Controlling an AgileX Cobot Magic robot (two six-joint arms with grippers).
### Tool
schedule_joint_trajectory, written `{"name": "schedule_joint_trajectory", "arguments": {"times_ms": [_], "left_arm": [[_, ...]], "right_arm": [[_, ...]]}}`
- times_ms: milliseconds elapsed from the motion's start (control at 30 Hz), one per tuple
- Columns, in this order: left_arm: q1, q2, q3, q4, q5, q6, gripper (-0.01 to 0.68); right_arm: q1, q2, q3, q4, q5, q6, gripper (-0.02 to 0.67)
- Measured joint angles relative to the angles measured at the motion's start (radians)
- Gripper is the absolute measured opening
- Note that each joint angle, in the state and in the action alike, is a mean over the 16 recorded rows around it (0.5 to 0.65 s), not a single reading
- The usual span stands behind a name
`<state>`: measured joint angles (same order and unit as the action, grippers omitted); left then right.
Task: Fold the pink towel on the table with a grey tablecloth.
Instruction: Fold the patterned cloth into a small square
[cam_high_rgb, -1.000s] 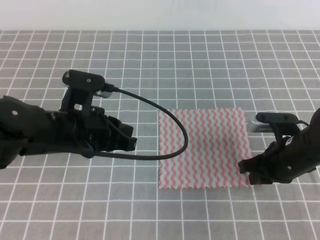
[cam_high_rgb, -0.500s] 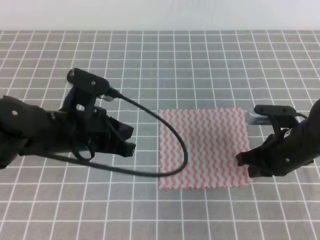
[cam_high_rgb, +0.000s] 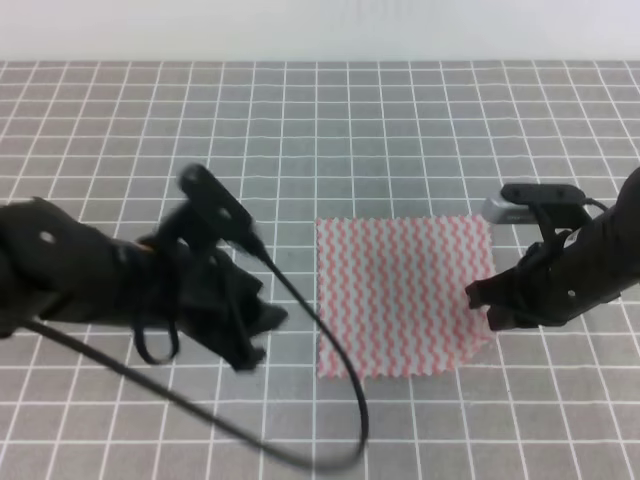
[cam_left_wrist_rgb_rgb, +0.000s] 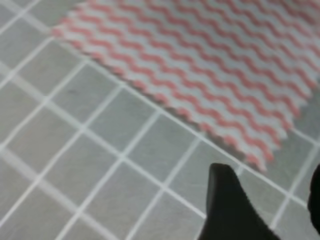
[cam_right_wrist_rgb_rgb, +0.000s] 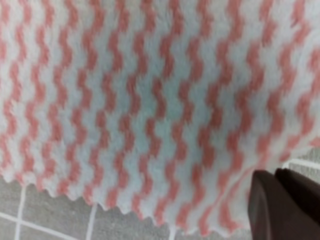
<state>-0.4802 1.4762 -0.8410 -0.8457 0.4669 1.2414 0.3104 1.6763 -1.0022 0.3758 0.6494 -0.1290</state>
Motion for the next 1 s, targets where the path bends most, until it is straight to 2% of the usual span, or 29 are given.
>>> {"name": "schedule_joint_trajectory", "arguments": {"times_ms": [167, 433, 600, 1000], "left_arm": [[-0.074, 0.043, 0.000, 0.069, -0.030, 0.028, 0.347], [-0.179, 0.123, 0.000, 0.190, -0.099, 0.008, 0.349], [-0.202, 0.147, -0.003, 0.263, -0.126, -0.018, 0.348], [-0.205, 0.160, -0.038, 0.350, -0.123, -0.046, 0.349]], "right_arm": [[0.000, -0.001, -0.012, 0.000, 0.004, -0.014, -0.016], [0.000, -0.002, -0.031, 0.001, -0.001, -0.027, -0.016], [0.000, -0.001, -0.050, 0.002, -0.009, -0.029, -0.016], [-0.001, 0.000, -0.076, 0.002, -0.046, -0.029, -0.016]]}}
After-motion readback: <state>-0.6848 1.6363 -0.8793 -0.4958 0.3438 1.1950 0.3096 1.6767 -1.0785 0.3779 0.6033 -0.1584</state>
